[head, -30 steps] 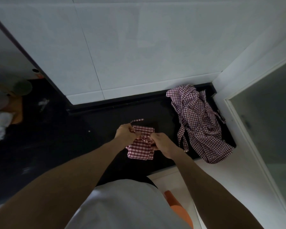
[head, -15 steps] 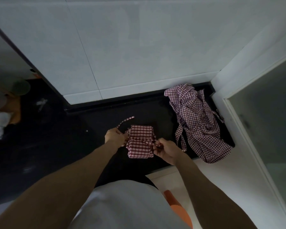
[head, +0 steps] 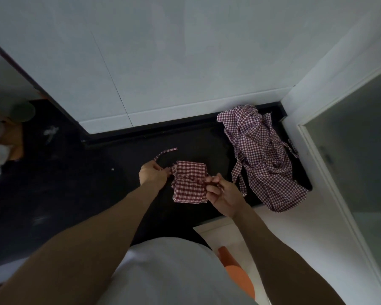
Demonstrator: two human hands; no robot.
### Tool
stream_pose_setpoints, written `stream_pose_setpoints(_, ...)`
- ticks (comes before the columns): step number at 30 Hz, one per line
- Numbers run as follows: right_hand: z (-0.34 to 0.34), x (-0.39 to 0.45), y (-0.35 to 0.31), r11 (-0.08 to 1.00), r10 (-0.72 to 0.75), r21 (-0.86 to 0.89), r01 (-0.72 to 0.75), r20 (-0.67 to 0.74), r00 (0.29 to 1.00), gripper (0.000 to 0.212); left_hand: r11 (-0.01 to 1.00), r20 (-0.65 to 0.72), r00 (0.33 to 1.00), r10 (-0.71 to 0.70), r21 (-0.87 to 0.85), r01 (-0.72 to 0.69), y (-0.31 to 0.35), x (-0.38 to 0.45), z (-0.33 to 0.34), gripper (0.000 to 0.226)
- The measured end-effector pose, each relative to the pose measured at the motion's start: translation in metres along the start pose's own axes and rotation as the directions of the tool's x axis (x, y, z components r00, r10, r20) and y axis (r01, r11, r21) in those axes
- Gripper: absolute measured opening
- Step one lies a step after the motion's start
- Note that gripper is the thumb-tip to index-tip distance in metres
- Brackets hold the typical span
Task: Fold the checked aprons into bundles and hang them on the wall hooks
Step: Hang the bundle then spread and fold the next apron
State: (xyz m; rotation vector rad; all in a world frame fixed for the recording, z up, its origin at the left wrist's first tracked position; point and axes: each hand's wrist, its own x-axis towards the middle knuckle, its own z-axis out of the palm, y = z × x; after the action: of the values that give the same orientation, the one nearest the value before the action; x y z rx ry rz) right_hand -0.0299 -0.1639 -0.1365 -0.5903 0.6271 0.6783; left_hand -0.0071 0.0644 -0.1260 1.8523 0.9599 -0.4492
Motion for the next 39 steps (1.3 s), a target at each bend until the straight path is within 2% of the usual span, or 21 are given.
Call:
stream_pose_setpoints(2,-0.009,0.000,-0.003,0.998,-0.001,0.066,0.003,-0.030,1.000,0.035,0.998,-0.047,0.997,-0.056,-0.029,0.055,-0.007,0.001,-0.001,0.017)
stream_pose_setpoints(4,-0.009,-0.003,-0.008,0.998,-0.005,0.056,0.009,-0.069,0.998,0.035,0.997,-0.095,0.993,-0.067,-0.029,0.065,-0.010,0.003,-0.003,0.016)
stream_pose_setpoints(6,-0.008,-0.005,-0.013,0.995,-0.026,-0.099,0.013,-0.132,0.991,0.030,0.996,-0.124,0.989,-0.086,-0.019,0.084,-0.011,0.007,-0.009,0.017)
stream_pose_setpoints(8,-0.006,-0.004,-0.016,0.965,-0.041,-0.264,-0.011,-0.187,0.981,0.046,0.992,-0.128,0.984,-0.124,0.001,0.125,-0.010,0.012,-0.017,0.018)
stream_pose_setpoints(10,0.002,-0.001,-0.017,0.944,-0.044,-0.328,-0.024,-0.200,0.979,0.058,0.989,-0.120,0.987,-0.106,0.087,0.116,-0.008,0.014,-0.026,0.022)
stream_pose_setpoints(12,0.013,0.002,-0.017,0.932,-0.080,-0.362,0.010,-0.177,0.981,0.052,0.979,-0.170,0.985,-0.042,0.191,0.074,-0.006,0.016,-0.029,0.036)
stream_pose_setpoints(14,0.025,0.003,-0.014,0.921,-0.125,-0.386,0.054,-0.163,0.979,0.045,0.957,-0.281,0.957,0.063,0.289,0.021,-0.002,0.006,-0.025,0.058)
stream_pose_setpoints(16,0.031,0.005,-0.011,0.905,-0.155,-0.418,0.083,-0.143,0.977,0.044,0.899,-0.323,0.882,0.344,0.386,-0.209,-0.002,-0.008,-0.016,0.062)
stream_pose_setpoints(18,0.032,0.008,-0.009,0.898,-0.157,-0.431,0.087,-0.129,0.979,0.041,0.741,-0.136,0.782,0.608,0.453,-0.496,-0.008,-0.019,-0.004,0.054)
stream_pose_setpoints(19,0.032,0.009,-0.008,0.893,-0.160,-0.440,0.090,-0.124,0.979,0.039,0.678,-0.014,0.757,0.653,0.457,-0.576,-0.012,-0.022,0.000,0.049)
stream_pose_setpoints(21,0.031,0.011,-0.007,0.854,-0.192,-0.509,0.109,-0.113,0.975,0.035,0.650,0.128,0.771,0.624,0.463,-0.603,-0.018,-0.021,0.004,0.044)
stream_pose_setpoints(23,0.033,0.011,-0.007,0.825,-0.217,-0.552,0.124,-0.107,0.970,0.033,0.711,0.137,0.820,0.556,0.432,-0.555,-0.020,-0.018,0.003,0.039)
stream_pose_setpoints(27,0.040,0.008,-0.007,0.881,-0.204,-0.459,0.114,-0.152,0.967,0.033,0.857,0.181,0.912,0.367,0.315,-0.407,-0.016,-0.014,-0.002,0.043)
stream_pose_setpoints(31,0.044,0.006,-0.005,0.908,-0.207,-0.398,0.131,-0.153,0.966,0.035,0.913,0.229,0.944,0.236,0.281,-0.297,-0.017,-0.011,-0.005,0.049)
stream_pose_setpoints(33,0.043,0.007,-0.004,0.886,-0.219,-0.446,0.127,-0.161,0.962,0.035,0.887,0.256,0.944,0.206,0.358,-0.291,-0.015,-0.009,-0.010,0.048)
stream_pose_setpoints(35,0.042,0.009,-0.004,0.828,-0.245,-0.551,0.107,-0.183,0.952,0.034,0.805,0.292,0.928,0.231,0.478,-0.351,-0.009,-0.008,-0.016,0.043)
stream_pose_setpoints(37,0.043,0.013,-0.004,0.763,-0.276,-0.639,0.094,-0.192,0.942,0.034,0.748,0.314,0.900,0.303,0.507,-0.429,-0.005,-0.010,-0.021,0.034)
stream_pose_setpoints(39,0.042,0.016,-0.004,0.732,-0.275,-0.675,0.088,-0.176,0.945,0.037,0.735,0.312,0.885,0.346,0.496,-0.462,-0.005,-0.010,-0.026,0.027)
